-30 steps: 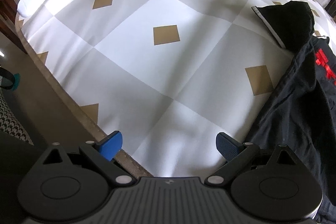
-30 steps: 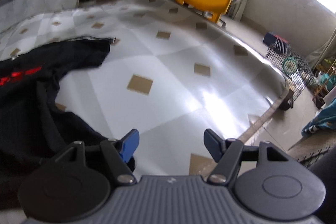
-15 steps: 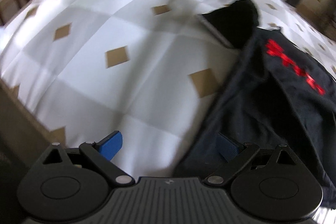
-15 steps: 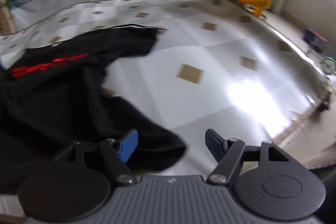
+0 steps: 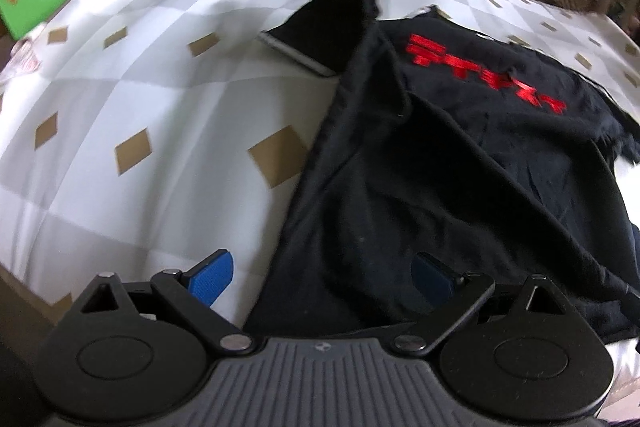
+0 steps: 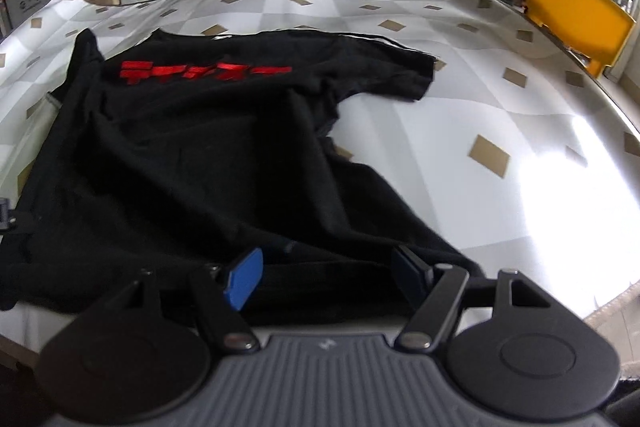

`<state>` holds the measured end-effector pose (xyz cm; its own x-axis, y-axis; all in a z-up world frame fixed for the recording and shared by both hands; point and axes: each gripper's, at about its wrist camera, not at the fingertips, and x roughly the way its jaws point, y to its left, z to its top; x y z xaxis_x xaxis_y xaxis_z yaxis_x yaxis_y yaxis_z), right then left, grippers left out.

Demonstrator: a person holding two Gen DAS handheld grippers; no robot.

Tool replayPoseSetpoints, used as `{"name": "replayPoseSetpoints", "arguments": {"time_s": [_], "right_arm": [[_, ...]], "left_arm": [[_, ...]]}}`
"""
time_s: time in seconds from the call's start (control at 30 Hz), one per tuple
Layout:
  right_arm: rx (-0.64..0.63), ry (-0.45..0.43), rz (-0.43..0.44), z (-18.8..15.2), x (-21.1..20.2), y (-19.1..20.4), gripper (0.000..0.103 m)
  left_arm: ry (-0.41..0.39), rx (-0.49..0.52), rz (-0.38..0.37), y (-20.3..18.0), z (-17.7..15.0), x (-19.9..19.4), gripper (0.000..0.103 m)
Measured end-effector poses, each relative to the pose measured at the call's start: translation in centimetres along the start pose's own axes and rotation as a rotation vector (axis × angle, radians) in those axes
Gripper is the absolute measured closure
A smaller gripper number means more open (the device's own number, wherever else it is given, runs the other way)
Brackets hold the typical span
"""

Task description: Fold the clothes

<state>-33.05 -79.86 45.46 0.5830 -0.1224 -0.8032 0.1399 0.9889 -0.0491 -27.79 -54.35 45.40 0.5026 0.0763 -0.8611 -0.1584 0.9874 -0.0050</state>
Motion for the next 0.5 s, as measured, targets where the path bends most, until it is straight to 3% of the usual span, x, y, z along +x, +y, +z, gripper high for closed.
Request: {"name": "replayPoseSetpoints", "arguments": {"time_s": [0.3, 0.5], "right_arm": [[-0.04, 0.058, 0.007, -0.6, 1.7, 1.4, 0.031], [0.018, 0.078, 0.035, -0.9, 1.8, 0.9, 0.026]], "left_arm": [[0.032, 0.162, -0.008, -3.7, -1.1, 1.7, 0.007], [0.099, 0.115, -0.05, -2.5, -1.7, 2.3, 0.003]]}}
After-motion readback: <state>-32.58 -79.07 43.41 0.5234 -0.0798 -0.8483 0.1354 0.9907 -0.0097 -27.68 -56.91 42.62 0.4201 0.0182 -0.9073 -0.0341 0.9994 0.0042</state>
